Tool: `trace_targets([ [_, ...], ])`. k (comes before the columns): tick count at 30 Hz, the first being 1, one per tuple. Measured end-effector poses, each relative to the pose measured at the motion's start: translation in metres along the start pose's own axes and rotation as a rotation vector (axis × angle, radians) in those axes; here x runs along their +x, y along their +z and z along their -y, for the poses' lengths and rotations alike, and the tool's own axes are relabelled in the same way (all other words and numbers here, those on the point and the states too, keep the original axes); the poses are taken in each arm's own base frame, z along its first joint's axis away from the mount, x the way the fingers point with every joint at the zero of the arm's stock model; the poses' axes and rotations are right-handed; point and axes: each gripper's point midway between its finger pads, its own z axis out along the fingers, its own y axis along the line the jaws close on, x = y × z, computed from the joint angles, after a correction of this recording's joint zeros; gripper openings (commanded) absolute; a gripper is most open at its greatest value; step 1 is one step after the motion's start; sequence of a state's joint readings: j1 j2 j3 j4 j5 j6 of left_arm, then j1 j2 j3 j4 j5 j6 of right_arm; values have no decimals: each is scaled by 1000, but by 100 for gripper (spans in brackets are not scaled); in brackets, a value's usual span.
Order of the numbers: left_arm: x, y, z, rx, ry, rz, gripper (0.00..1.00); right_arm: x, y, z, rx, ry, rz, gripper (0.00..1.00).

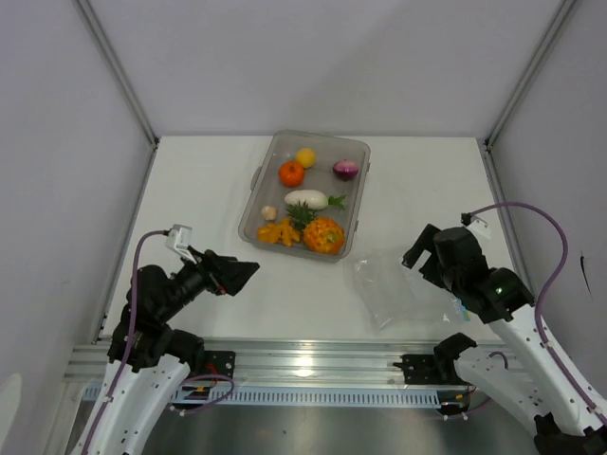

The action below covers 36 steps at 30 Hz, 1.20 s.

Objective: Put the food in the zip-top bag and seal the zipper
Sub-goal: Pick up the zipper food storage bag at the center of the board.

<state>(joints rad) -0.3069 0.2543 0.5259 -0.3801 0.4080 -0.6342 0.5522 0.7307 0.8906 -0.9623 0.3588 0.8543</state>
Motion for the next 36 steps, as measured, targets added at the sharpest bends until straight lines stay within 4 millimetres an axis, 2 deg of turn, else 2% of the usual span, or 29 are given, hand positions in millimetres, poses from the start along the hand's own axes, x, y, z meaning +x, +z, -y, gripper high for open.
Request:
trace_targets([
  [2, 4, -1, -8, -41, -7, -12, 99, -8, 1, 8, 33, 10, 12, 99],
  [6, 11, 0, -17, -84, -30, -45, 99, -37, 6, 21, 104, 35, 30, 100],
  [13, 29, 16, -2, 37, -88, -196, 100, -88, 36, 50, 230, 66, -12, 99],
  [17, 42, 19, 6, 122, -119, -250, 99, -102, 61, 69, 256, 107, -63, 99],
  [24, 39, 9, 28, 244, -84, -238, 100, -99, 107, 104, 285, 160, -182, 99],
  [28, 37, 5, 36, 284, -62, -230, 99, -82, 126, 126, 251, 258, -264, 99],
  [31, 37, 4, 38, 298, -60, -235, 100, -72, 136, 123, 198, 289, -325, 98],
  [36, 37, 2, 43, 326, -58, -240, 99, -53, 153, 107, 81, 300, -409, 97],
])
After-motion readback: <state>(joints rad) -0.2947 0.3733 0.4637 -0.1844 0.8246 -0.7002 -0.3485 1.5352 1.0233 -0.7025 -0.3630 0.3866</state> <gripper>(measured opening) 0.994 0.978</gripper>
